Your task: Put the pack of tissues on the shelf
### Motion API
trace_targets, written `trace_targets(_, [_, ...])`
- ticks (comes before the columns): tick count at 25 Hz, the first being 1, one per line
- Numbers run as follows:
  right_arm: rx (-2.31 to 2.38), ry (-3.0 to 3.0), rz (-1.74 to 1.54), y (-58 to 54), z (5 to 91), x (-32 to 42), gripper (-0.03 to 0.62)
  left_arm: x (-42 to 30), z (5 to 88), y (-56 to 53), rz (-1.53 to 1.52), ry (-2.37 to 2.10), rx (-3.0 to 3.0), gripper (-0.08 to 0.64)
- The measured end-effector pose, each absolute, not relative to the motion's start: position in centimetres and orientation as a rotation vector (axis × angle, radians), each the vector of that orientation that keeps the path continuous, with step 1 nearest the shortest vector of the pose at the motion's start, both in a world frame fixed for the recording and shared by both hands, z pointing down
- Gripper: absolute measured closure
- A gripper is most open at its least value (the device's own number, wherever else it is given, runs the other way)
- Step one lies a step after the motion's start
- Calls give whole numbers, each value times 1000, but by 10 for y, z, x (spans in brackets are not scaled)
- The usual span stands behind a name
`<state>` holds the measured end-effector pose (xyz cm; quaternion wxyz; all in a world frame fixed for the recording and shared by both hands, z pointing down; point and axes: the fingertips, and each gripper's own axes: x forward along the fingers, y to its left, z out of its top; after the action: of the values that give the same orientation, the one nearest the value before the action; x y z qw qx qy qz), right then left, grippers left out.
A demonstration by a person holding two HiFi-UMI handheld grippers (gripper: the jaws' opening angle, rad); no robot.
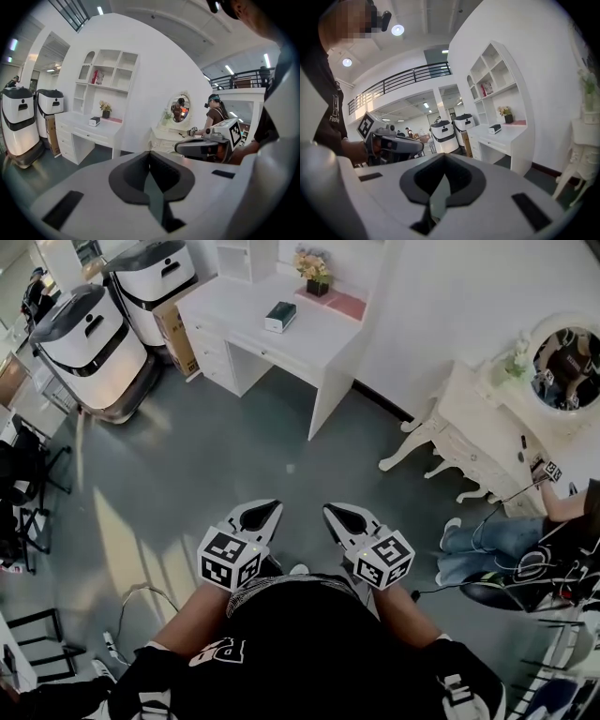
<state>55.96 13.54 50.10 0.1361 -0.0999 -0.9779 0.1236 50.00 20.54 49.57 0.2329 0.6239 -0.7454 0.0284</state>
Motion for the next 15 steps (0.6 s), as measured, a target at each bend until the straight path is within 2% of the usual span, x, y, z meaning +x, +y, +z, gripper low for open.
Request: trace_targets(15, [-238,-2811,371,109,510,499,583,430,496,178,33,-2053,1727,546])
